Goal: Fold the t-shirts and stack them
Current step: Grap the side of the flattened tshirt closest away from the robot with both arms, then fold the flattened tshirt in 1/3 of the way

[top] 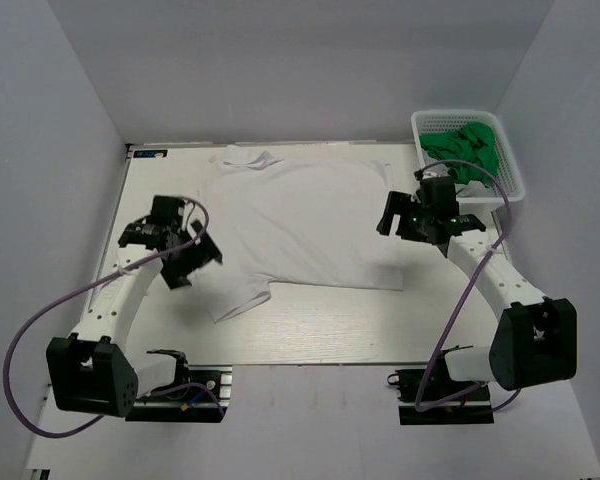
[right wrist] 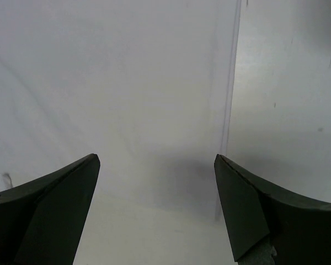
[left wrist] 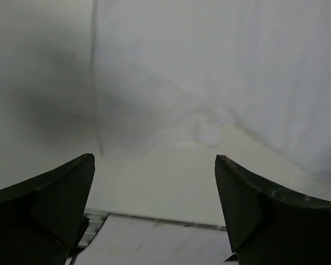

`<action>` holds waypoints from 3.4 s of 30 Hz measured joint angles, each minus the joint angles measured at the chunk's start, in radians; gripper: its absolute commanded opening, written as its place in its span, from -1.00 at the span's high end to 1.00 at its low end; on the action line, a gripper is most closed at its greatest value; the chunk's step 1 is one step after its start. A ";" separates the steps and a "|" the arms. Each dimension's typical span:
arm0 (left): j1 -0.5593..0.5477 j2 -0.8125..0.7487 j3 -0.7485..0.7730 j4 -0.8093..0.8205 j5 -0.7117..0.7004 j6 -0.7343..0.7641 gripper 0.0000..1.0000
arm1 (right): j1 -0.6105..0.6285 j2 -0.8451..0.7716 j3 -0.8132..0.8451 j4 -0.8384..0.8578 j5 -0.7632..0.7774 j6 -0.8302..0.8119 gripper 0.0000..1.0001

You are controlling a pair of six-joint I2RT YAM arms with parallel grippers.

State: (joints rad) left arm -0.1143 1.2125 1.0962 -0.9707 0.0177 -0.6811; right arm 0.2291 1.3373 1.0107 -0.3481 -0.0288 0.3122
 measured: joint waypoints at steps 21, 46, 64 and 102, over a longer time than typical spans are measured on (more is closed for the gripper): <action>-0.010 0.192 -0.387 0.064 0.104 -0.082 -0.66 | -0.001 -0.056 -0.143 -0.097 0.023 0.076 -0.81; -0.010 0.271 -0.374 0.127 0.178 -0.064 1.00 | -0.005 -0.029 -0.252 -0.161 0.051 0.156 -0.81; -0.007 0.265 -0.349 0.133 0.157 -0.056 1.00 | -0.006 0.106 -0.288 -0.084 0.006 0.189 0.78; 0.011 0.549 0.325 0.102 0.286 0.034 1.00 | -0.024 0.346 0.259 -0.491 -0.158 0.061 1.00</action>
State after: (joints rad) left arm -0.1036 1.7618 1.4212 -0.8688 0.3042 -0.6468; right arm 0.2047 1.6836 1.2697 -0.8387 -0.1867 0.3733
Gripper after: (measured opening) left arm 0.009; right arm 0.019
